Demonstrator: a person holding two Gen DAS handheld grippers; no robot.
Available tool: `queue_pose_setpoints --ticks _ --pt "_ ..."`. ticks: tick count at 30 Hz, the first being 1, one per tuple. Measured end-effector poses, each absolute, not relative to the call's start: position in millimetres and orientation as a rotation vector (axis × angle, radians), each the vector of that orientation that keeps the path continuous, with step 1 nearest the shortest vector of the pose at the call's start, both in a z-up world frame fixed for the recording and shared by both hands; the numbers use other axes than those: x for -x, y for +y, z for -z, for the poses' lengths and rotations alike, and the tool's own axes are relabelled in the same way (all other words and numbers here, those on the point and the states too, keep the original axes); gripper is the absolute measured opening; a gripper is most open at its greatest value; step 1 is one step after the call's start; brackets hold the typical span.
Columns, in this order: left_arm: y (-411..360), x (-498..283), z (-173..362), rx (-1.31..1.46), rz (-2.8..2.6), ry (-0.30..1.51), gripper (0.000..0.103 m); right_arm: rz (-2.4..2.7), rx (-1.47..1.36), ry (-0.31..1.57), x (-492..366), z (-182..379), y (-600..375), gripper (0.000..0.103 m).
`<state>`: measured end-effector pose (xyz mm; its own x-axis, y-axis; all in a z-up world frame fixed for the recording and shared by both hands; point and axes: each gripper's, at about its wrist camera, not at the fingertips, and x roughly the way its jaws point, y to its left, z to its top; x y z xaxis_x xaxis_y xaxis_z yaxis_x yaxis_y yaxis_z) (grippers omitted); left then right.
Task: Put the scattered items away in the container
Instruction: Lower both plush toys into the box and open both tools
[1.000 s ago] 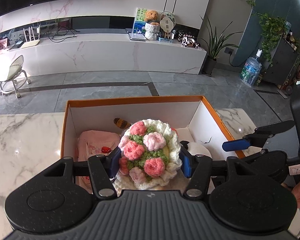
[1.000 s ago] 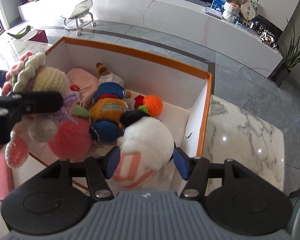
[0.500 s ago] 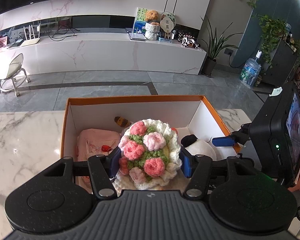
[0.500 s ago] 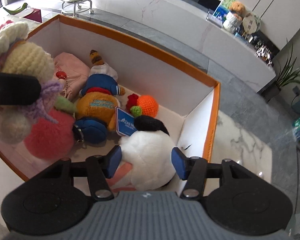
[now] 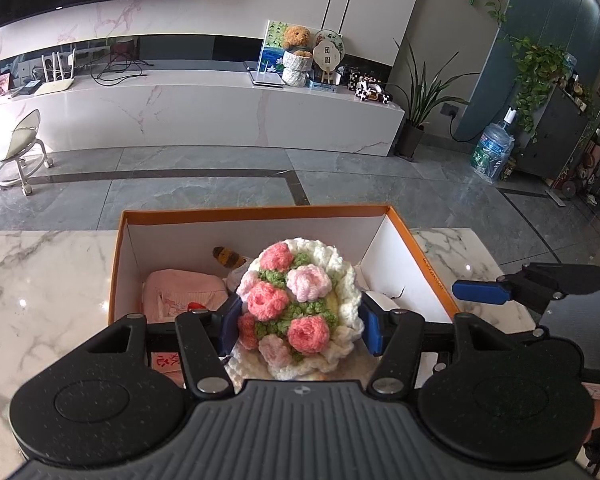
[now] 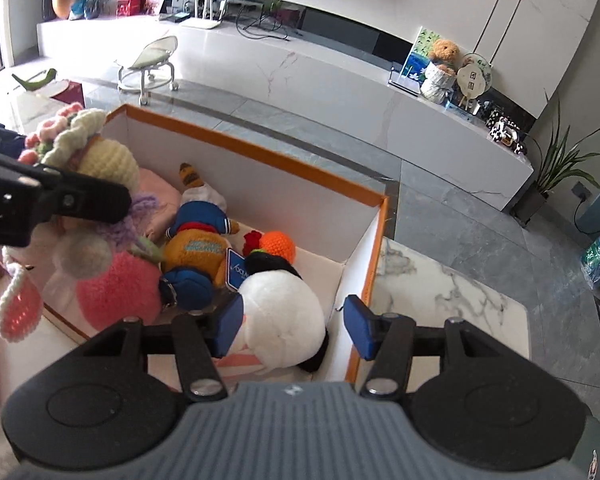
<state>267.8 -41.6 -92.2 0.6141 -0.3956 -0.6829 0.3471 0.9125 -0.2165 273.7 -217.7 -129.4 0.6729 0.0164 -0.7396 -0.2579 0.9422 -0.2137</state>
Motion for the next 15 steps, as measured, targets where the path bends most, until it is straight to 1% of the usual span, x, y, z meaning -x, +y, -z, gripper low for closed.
queue_pose_setpoints --ticks 6,15 --pt "-59.3 -273.7 88.1 0.079 0.484 0.803 0.067 -0.126 0.246 0.804 -256.9 125.4 -237.1 0.058" --pt "-85.1 -288.6 113.6 0.082 0.521 0.878 0.067 -0.131 0.157 0.798 -256.8 132.2 -252.3 0.058"
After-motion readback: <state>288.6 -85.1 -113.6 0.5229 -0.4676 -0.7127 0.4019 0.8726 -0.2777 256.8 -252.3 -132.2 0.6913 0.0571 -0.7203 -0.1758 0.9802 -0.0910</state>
